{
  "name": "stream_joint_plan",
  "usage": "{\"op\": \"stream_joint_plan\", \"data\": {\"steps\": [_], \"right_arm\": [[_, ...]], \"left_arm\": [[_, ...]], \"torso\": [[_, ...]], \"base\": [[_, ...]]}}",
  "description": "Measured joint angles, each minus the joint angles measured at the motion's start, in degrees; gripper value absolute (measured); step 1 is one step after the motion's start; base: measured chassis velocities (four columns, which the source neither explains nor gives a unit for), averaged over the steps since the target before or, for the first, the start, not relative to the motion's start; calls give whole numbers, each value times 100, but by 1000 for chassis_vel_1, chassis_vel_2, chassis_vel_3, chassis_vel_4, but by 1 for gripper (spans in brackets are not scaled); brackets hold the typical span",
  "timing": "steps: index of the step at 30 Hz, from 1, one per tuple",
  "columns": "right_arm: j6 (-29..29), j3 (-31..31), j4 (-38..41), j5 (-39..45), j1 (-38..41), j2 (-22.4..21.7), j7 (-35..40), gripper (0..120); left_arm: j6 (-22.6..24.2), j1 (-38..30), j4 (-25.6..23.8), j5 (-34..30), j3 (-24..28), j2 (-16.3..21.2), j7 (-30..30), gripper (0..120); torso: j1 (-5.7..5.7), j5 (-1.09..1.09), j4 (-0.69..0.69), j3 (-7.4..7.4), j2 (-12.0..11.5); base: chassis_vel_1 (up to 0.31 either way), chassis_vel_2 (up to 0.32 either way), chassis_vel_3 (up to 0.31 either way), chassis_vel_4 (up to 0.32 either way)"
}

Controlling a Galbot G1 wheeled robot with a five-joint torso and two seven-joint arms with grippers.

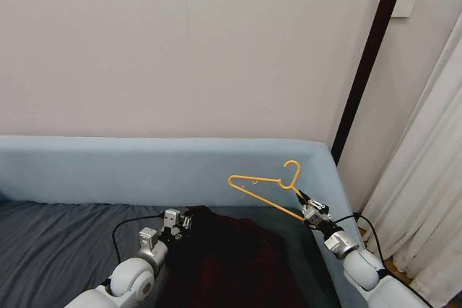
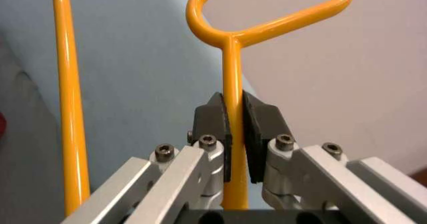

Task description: Pick up the clothes from the sofa and hang them on the clothes hanger.

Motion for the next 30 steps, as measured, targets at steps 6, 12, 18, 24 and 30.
{"op": "stream_joint_plan", "data": {"steps": [6,12,18,24,30], "right_arm": [[373,64,148,-467,-215,-74,16,5],[457,-27,219,-569,-374,-139,4,5],[457,-204,136,-653,-309,14,29,5],[451,-382,25,-652,-149,144,43,5],[426,-654,36,-621,-30,229,43,5]], "left_arm": [[21,-51,-64,-84,-6,86,2,0],[34,-68,-145,-103,12,119,0,0],[74,-56,-371,-104,79,176,5,0],[92,-59,-482,-95,160,187,12,0],[120,-156,-545,-83,335,221,0,0]], "torso": [[0,0,0,0,0],[0,-1,0,0,0],[0,0,0,0,0],[0,0,1,0,0],[0,-1,0,0,0]], "base": [[0,0,0,0],[0,0,0,0],[0,0,0,0],[0,0,0,0],[0,0,0,0]]}}
